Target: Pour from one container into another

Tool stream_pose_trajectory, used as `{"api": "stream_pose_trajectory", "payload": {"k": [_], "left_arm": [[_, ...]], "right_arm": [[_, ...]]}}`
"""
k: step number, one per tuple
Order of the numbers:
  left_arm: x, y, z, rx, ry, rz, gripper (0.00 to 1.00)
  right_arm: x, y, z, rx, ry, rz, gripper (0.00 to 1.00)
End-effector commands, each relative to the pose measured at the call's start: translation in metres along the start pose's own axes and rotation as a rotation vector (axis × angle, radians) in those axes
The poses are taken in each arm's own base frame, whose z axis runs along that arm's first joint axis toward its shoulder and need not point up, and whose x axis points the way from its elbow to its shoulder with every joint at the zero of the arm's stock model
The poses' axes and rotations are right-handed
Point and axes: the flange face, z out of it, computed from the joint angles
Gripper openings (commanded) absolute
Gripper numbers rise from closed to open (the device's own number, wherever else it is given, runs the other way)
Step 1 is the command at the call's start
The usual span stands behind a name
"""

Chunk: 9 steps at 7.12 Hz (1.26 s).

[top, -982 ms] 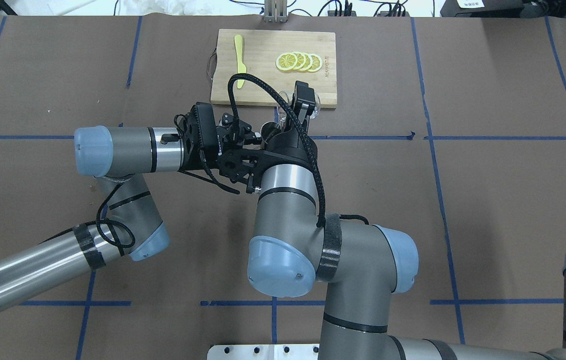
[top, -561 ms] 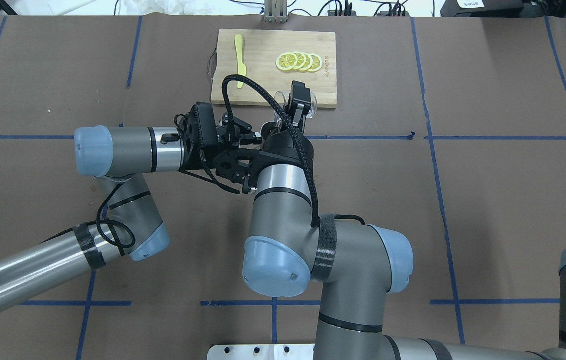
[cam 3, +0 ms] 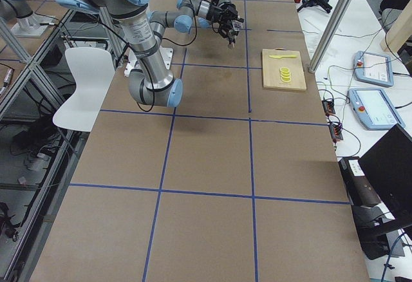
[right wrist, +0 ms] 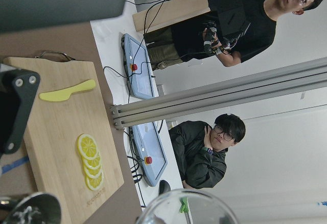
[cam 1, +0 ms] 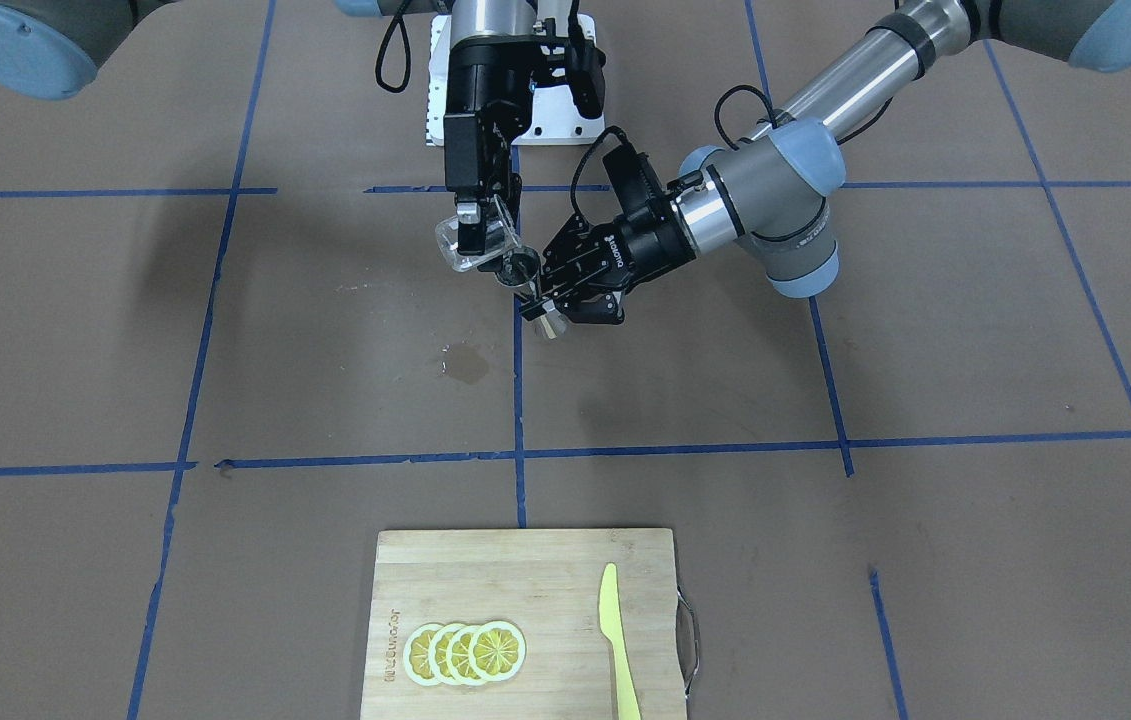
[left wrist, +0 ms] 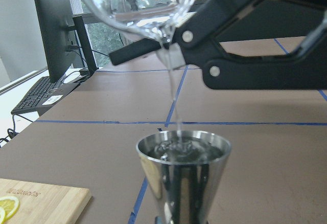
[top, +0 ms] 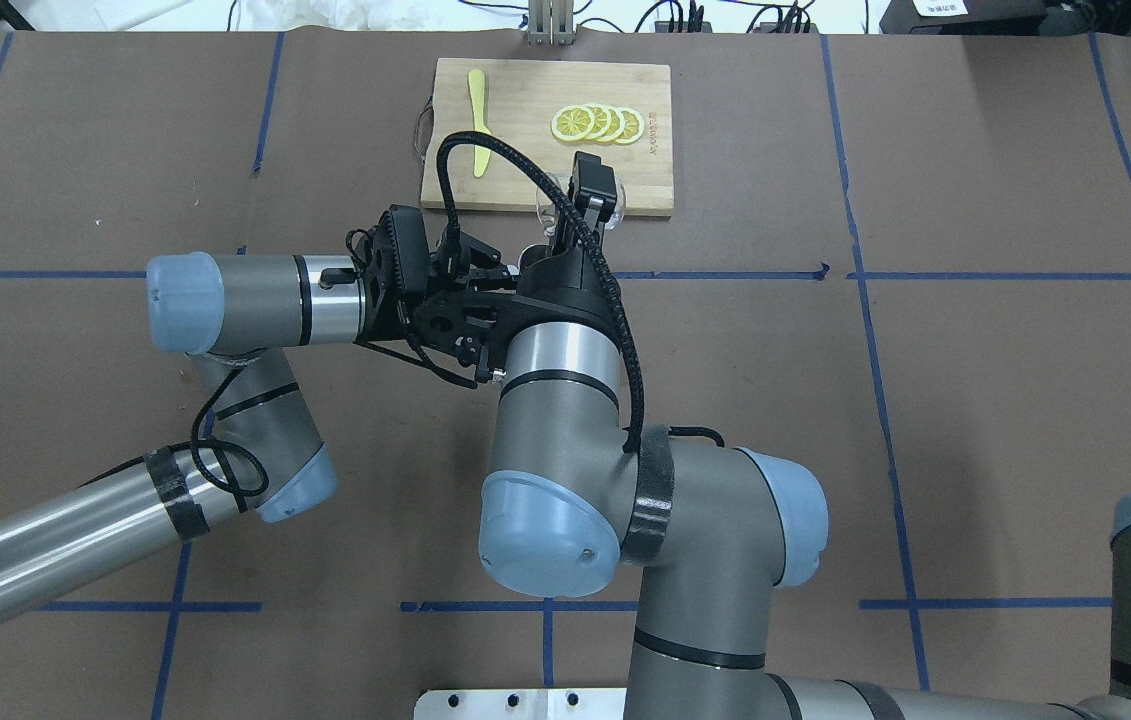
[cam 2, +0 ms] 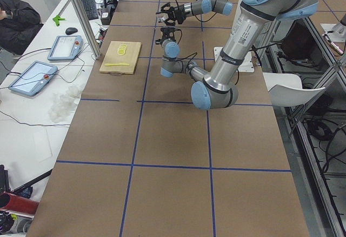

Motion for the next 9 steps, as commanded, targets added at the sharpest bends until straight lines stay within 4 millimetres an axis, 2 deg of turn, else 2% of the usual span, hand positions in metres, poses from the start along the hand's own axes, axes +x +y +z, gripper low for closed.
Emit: {"api": "stream_pose_trajectory", "payload": {"k": [1, 3, 5, 6, 9], "left_arm": [[0.000, 0.001, -0.001, -0.002, -0.001, 0.000, 0.00], [0.000, 0.001, -0.001, -0.002, -0.001, 0.000, 0.00], [-0.001, 0.002, -0.001, -0.003, -0.001, -0.001, 0.00], [-0.001, 0.002, -0.001, -0.003, -0.001, -0.001, 0.00], [-0.001, 0.002, -0.002, -0.003, -0.003, -0.002, 0.00]], "right_arm": [[0.014, 0.002, -0.003, 0.025, -0.020, 0.065, 0.00], [0.013, 0.011, 0.000, 0.059, -0.050, 0.189, 0.00], [0.022, 0.020, 0.001, 0.053, -0.144, 0.421, 0.00], [0.021, 0.028, 0.001, 0.050, -0.146, 0.419, 0.00], [0.027, 0.029, -0.002, 0.058, -0.145, 0.431, 0.00]]}}
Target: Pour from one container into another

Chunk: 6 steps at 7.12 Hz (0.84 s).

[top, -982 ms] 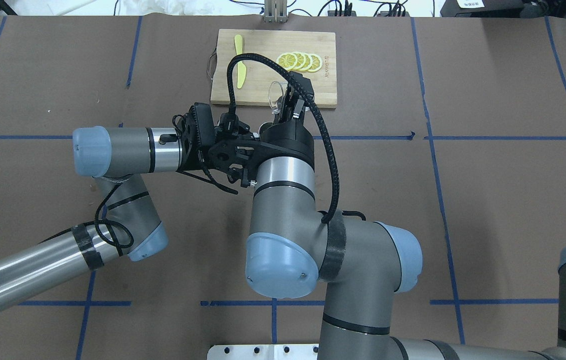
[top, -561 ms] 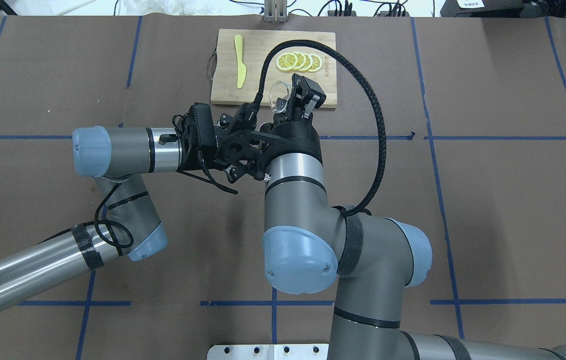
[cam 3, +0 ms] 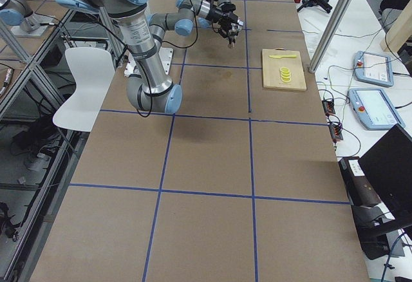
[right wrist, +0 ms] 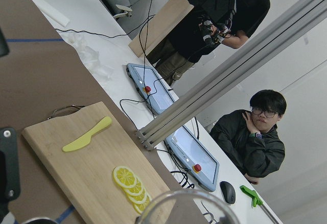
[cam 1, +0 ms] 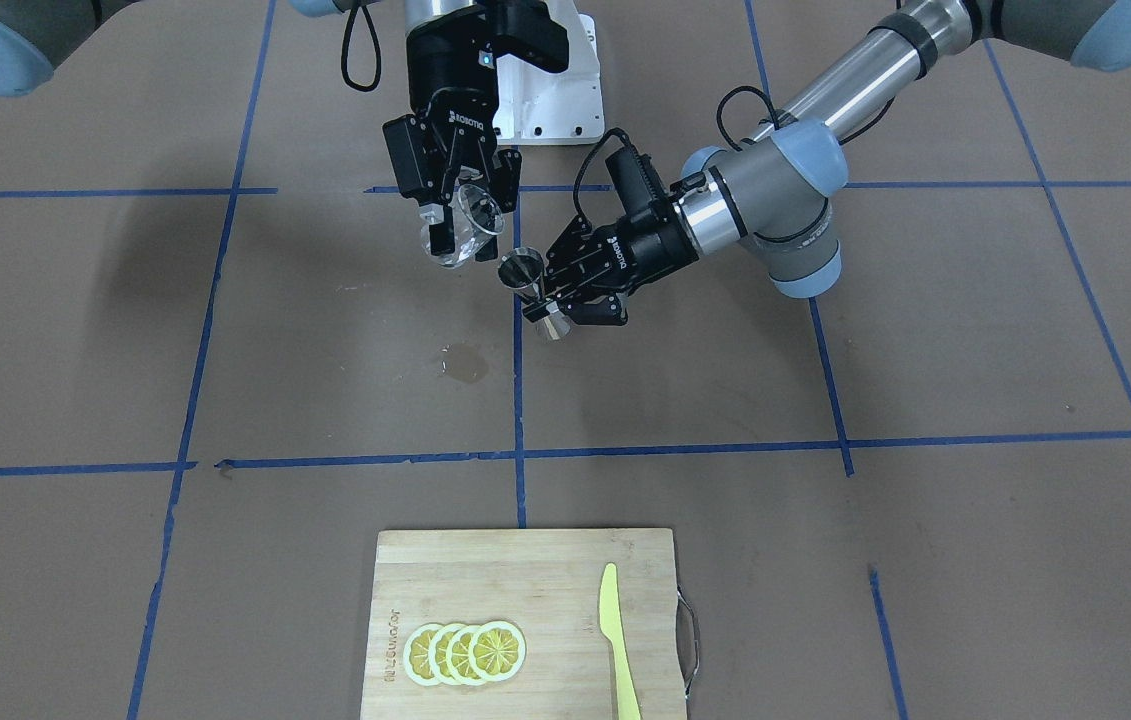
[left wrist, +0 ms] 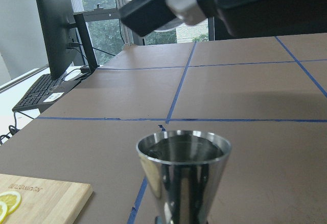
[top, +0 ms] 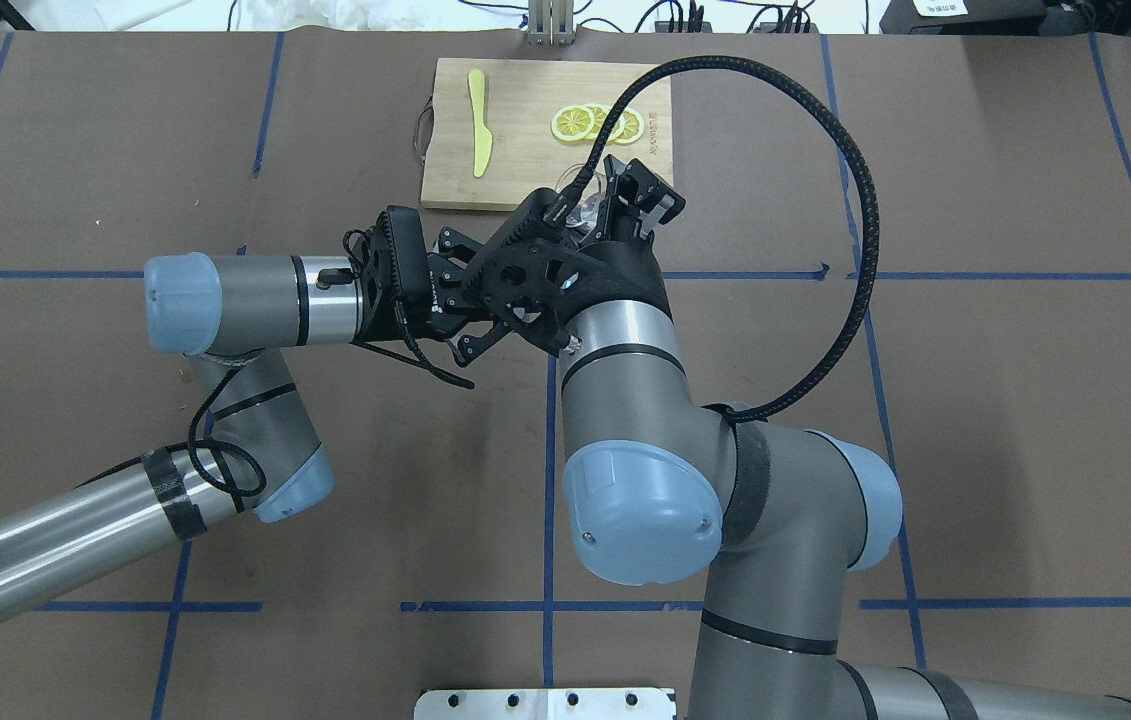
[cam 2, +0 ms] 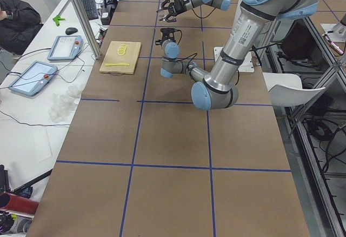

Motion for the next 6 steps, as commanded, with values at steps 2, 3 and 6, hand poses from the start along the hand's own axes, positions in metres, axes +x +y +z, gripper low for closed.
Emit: {"api": "stream_pose_trajectory", "payload": {"k": [2, 3, 6], "left_arm": [[-0.005, -0.006, -0.004, 0.008, -0.008, -0.010, 0.00], [-0.012, -0.013, -0.009, 0.019, -0.021, -0.028, 0.00], [-0.032, 0.004, -0.072, 0.015, -0.104, -0.049, 0.00]], "right_arm": [[0.003, 0.000, -0.002, 0.003, -0.001, 0.005, 0.00], [0.003, 0.000, -0.002, 0.003, -0.001, 0.007, 0.00], [0.003, 0.000, -0.002, 0.003, -0.001, 0.007, 0.00]]}}
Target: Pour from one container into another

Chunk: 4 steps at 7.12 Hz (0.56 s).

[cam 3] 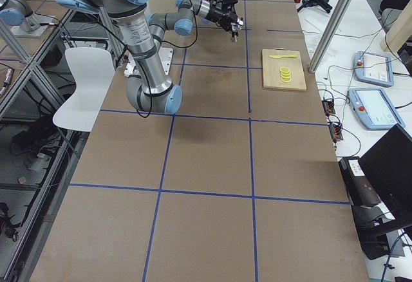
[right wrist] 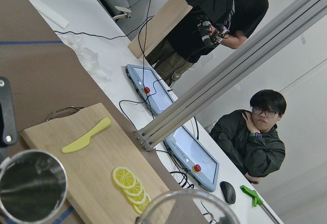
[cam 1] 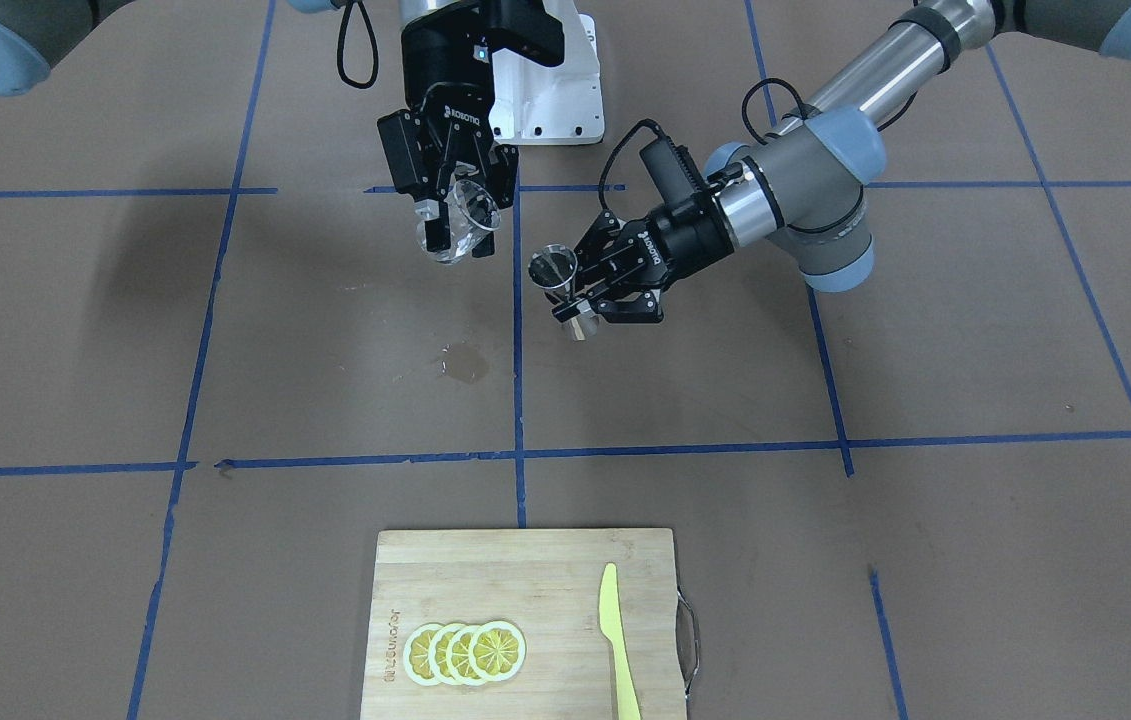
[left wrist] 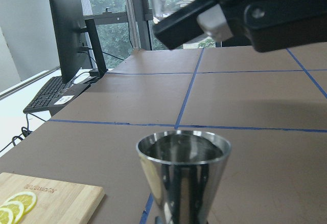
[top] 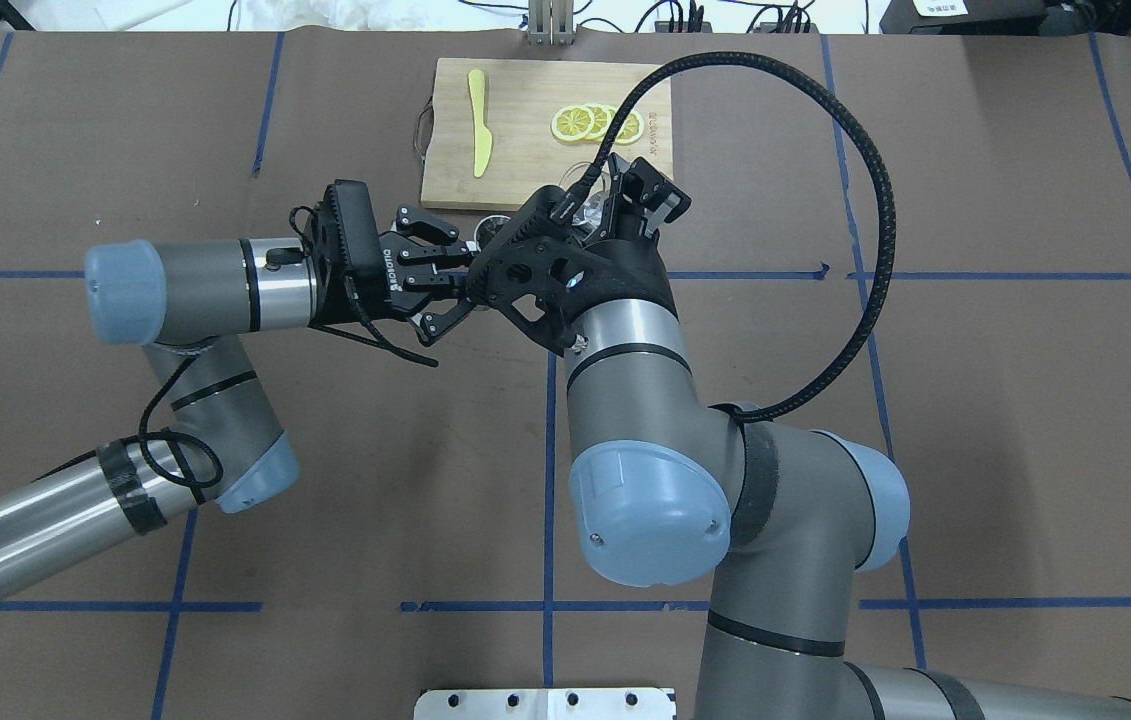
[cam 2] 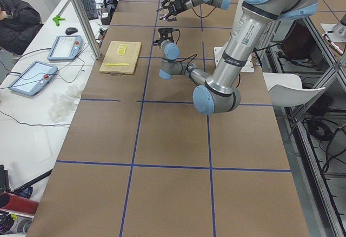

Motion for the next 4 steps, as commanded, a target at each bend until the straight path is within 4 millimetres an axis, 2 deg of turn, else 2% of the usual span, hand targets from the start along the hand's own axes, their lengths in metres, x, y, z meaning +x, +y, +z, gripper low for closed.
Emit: {"api": "stream_pose_trajectory", "payload": {"k": [1, 4], "left_arm": [[-0.020, 0.002, -0.040, 0.005, -0.058, -0.033, 0.00], [-0.025, 0.016, -0.117, 0.042, -0.258, -0.106, 0.00]], "right_arm": [[0.000, 0.001, 0.000, -0.001, 0.000, -0.002, 0.00], [0.000, 0.002, 0.000, -0.001, 0.000, -0.002, 0.00]]}}
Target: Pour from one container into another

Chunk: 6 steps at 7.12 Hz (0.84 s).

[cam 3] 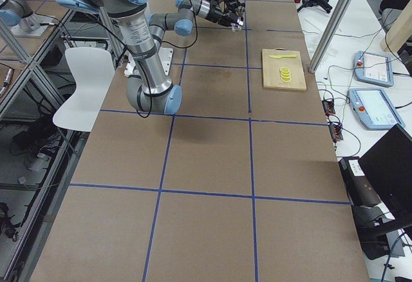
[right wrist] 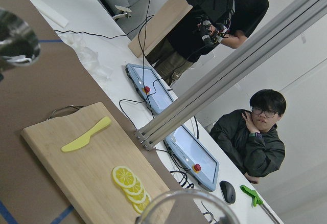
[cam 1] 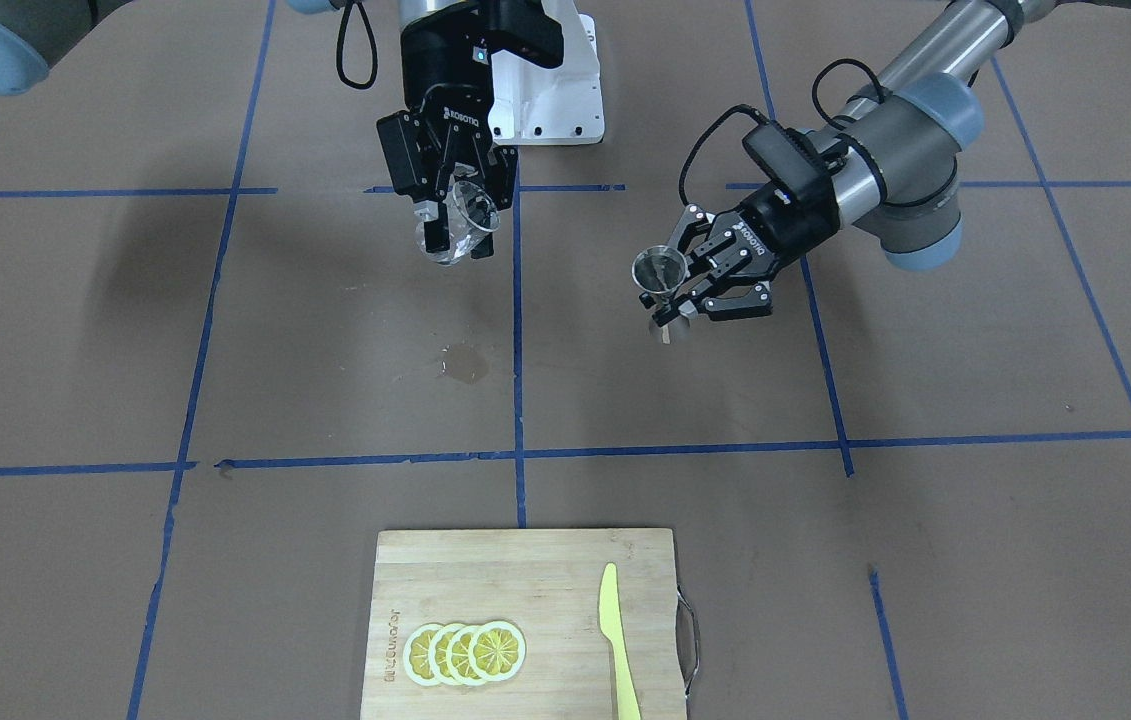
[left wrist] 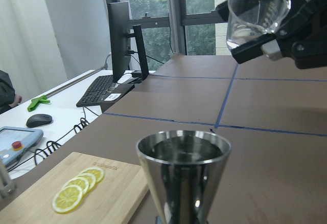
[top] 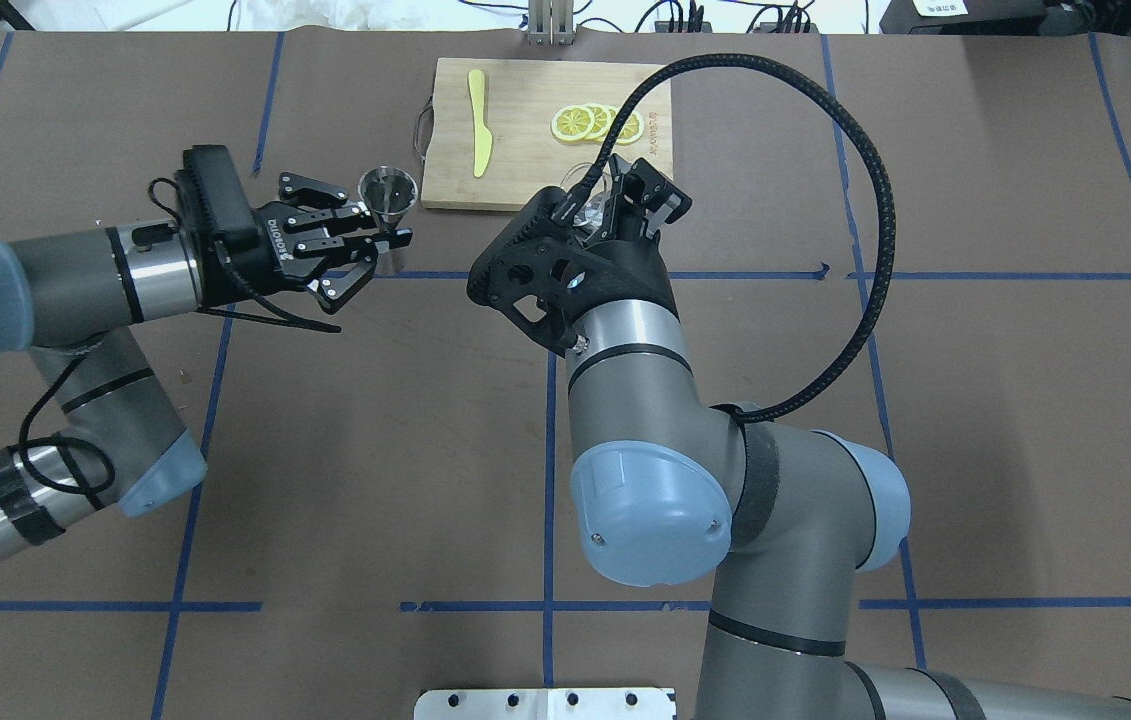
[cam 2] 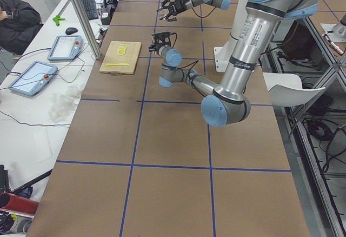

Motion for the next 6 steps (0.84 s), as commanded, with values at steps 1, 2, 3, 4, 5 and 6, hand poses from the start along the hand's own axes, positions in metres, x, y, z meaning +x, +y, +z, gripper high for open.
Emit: {"api": "stream_pose_trajectory", "payload": {"k": [1, 2, 3, 4, 5, 6], "left_arm": [[-0.011, 0.008, -0.066, 0.035, -0.172, -0.065, 0.00], [-0.013, 0.017, -0.094, 0.044, -0.222, -0.122, 0.00], [-0.023, 0.028, -0.122, 0.097, -0.308, -0.191, 0.00], [-0.035, 0.034, -0.139, 0.144, -0.430, -0.247, 0.00], [-0.039, 0.031, -0.143, 0.210, -0.515, -0.319, 0.00], [-0.044, 0.036, -0.152, 0.242, -0.592, -0.344, 0.00]], "right_arm": [[0.000, 0.000, 0.000, 0.000, 0.000, 0.000, 0.00], [0.000, 0.000, 0.000, 0.000, 0.000, 0.000, 0.00], [0.000, 0.000, 0.000, 0.000, 0.000, 0.000, 0.00], [0.000, 0.000, 0.000, 0.000, 0.000, 0.000, 0.00], [0.000, 0.000, 0.000, 0.000, 0.000, 0.000, 0.00], [0.000, 0.000, 0.000, 0.000, 0.000, 0.000, 0.00]]}}
